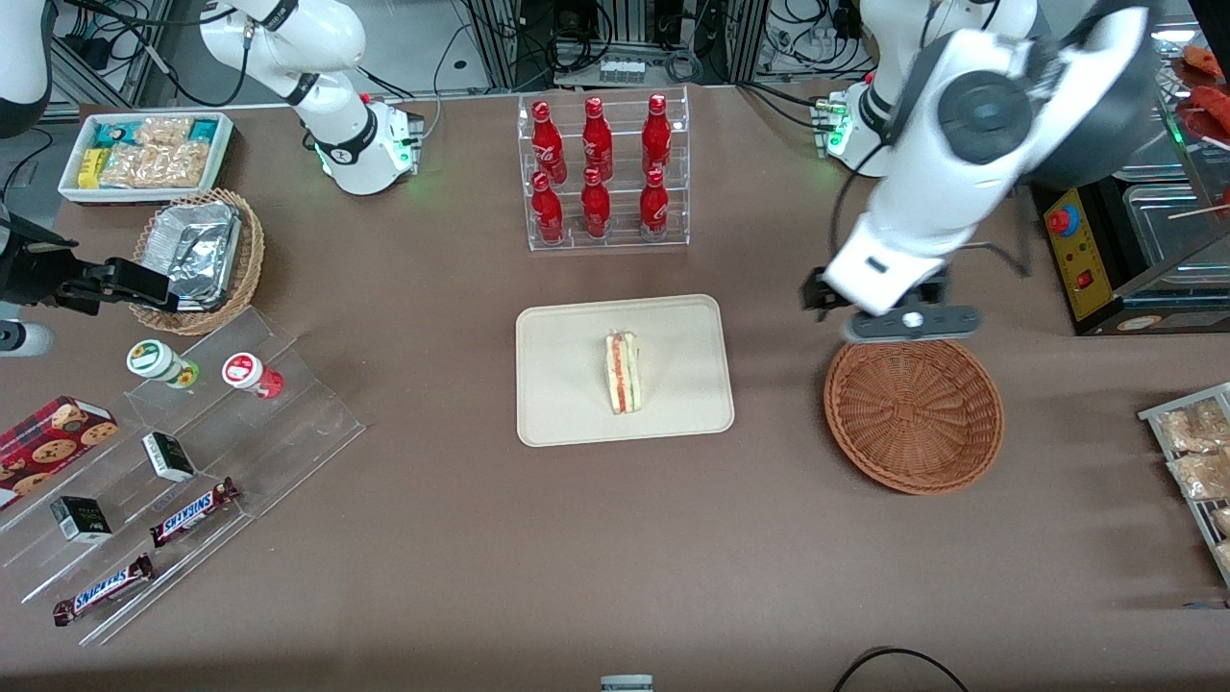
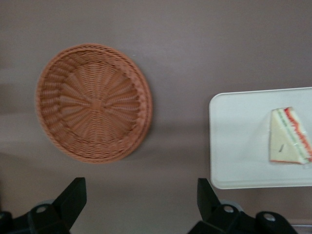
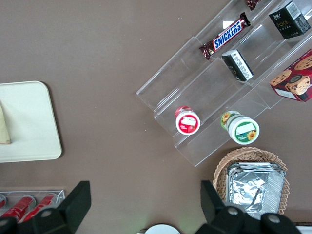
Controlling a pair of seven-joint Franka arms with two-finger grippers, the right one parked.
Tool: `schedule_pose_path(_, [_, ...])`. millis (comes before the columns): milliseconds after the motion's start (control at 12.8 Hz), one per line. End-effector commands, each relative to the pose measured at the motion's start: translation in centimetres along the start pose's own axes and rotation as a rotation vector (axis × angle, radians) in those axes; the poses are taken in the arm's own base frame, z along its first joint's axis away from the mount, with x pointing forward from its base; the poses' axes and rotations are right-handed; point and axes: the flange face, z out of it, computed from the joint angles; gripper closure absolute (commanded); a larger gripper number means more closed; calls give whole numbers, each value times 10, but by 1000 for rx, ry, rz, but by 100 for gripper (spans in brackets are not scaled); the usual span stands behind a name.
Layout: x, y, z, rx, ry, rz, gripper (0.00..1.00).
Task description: Place sandwich from basket to tray
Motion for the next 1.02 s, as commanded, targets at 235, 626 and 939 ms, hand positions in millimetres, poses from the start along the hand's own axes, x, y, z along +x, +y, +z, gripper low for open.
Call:
schedule_pose_path(235, [-1, -108, -32, -8, 6, 76, 0])
schedule_pose_path(626, [10, -134, -46, -12, 37, 32, 0])
schedule_pose_path(939, [32, -153, -62, -29, 33, -5, 0])
